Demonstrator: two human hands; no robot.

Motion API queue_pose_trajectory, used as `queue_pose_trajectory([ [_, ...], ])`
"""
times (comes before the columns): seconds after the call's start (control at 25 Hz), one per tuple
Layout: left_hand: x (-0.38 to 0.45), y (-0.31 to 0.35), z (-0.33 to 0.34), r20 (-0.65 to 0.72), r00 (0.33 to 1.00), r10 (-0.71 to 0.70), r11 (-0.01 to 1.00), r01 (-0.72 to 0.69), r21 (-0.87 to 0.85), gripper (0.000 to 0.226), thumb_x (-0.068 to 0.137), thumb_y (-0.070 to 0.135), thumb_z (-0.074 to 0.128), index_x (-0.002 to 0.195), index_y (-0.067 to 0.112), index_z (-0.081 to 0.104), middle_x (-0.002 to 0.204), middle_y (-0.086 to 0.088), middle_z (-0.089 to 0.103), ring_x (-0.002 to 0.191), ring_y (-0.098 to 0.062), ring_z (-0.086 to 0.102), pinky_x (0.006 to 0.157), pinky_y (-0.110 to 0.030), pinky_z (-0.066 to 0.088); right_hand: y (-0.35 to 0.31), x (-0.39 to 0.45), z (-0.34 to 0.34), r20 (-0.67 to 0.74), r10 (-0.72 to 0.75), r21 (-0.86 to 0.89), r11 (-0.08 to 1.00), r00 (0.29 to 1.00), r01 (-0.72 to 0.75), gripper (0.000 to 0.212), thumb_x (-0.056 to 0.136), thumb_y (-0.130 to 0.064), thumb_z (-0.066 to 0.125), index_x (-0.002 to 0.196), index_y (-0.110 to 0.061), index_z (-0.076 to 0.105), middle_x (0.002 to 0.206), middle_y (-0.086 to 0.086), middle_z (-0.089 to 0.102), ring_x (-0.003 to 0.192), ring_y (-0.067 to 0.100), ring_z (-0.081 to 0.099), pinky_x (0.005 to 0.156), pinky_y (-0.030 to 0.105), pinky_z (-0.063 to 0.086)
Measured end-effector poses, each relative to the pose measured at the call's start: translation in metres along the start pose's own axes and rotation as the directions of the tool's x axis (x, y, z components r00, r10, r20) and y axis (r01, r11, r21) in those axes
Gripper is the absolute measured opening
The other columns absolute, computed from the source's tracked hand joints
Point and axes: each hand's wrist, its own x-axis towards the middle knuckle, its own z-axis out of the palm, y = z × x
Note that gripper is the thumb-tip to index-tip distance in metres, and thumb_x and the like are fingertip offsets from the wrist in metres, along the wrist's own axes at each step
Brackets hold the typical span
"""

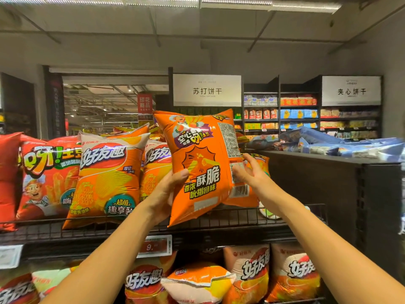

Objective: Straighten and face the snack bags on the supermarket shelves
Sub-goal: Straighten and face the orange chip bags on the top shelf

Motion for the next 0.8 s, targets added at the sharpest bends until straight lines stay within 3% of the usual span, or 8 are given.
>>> queue_pose_trajectory([
  [0.04,-0.001,0.000,-0.001,0.008,1.000,-0.007,1.000,0.007,0.008,0.119,0.041,0.052,0.095,0.142,0.016,0.045,0.127,-0.016,0.066,0.107,-0.030,0.069,0.079,-0.041,0.059,0.002,0.000,0.000,0.042,0.004,0.031,0.999,0.999,-0.006,0.138,0.038,-0.083,0.079,0.153,-0.031,0.021,0.145,-0.004,0.051,0.129,0.015,0.054,0.103,0.038,0.048],
  [0.12,-0.001,-0.002,-0.007,0.013,1.000,-0.027,1.000,0.027,-0.002,0.116,0.041,0.053,0.094,0.141,0.017,0.047,0.127,-0.015,0.066,0.106,-0.031,0.069,0.078,-0.041,0.059,0.004,0.002,0.001,0.095,-0.015,0.043,0.999,0.995,0.011,0.129,0.037,-0.081,0.082,0.146,-0.029,0.036,0.134,-0.002,0.064,0.117,0.017,0.066,0.094,0.036,0.056],
  [0.24,0.004,-0.007,-0.017,0.002,0.999,-0.052,0.999,0.052,0.004,0.104,0.052,0.059,0.089,0.141,0.025,0.047,0.131,-0.012,0.065,0.113,-0.033,0.066,0.079,-0.044,0.058,0.011,0.004,0.006,0.073,-0.075,0.067,0.995,0.994,0.070,0.091,0.053,-0.074,0.081,0.129,-0.034,0.052,0.123,-0.003,0.072,0.108,0.014,0.071,0.083,0.028,0.059],
  [0.32,0.011,-0.011,-0.025,-0.056,0.998,-0.017,0.997,0.021,0.079,0.101,0.057,0.064,0.084,0.143,0.030,0.043,0.132,-0.006,0.065,0.118,-0.029,0.064,0.084,-0.046,0.056,0.014,0.006,0.009,0.029,-0.104,0.079,0.992,0.994,0.101,0.072,0.066,-0.062,0.078,0.127,-0.034,0.053,0.121,-0.003,0.072,0.108,0.014,0.071,0.086,0.030,0.059],
  [0.44,0.020,-0.017,-0.035,-0.186,0.982,0.042,0.987,-0.011,0.162,0.096,0.045,0.070,0.087,0.130,0.043,0.050,0.118,0.016,0.070,0.112,-0.007,0.066,0.084,-0.030,0.055,0.017,0.008,0.009,-0.027,-0.126,0.059,0.990,0.992,0.127,0.079,0.068,-0.051,0.074,0.138,-0.027,0.046,0.121,-0.005,0.071,0.108,0.011,0.070,0.091,0.033,0.058],
  [0.6,0.022,-0.023,-0.040,-0.150,0.988,0.047,0.978,-0.014,0.209,0.046,0.053,0.071,0.082,0.096,0.065,0.065,0.115,0.023,0.070,0.112,-0.002,0.064,0.085,-0.024,0.051,0.022,0.010,0.011,-0.039,-0.118,0.037,0.992,0.992,0.119,0.082,0.069,-0.049,0.074,0.141,-0.025,0.044,0.120,-0.006,0.071,0.107,0.008,0.070,0.091,0.032,0.058],
  [0.68,0.021,-0.023,-0.041,-0.118,0.991,0.055,0.978,-0.029,0.207,0.045,0.060,0.069,0.080,0.102,0.062,0.066,0.122,0.019,0.068,0.114,-0.003,0.064,0.083,-0.023,0.055,0.024,0.010,0.014,-0.046,-0.114,0.023,0.993,0.992,0.115,0.081,0.069,-0.050,0.074,0.140,-0.026,0.044,0.121,-0.006,0.070,0.108,0.009,0.070,0.097,0.038,0.056],
  [0.8,0.022,-0.023,-0.043,-0.114,0.990,0.086,0.971,-0.058,0.233,0.061,0.069,0.062,0.077,0.125,0.047,0.058,0.130,0.011,0.066,0.120,-0.009,0.062,0.089,-0.030,0.054,0.025,0.011,0.015,-0.049,-0.117,0.016,0.993,0.992,0.118,0.084,0.066,-0.052,0.075,0.141,-0.028,0.043,0.121,-0.009,0.070,0.108,0.008,0.069,0.097,0.039,0.056],
])
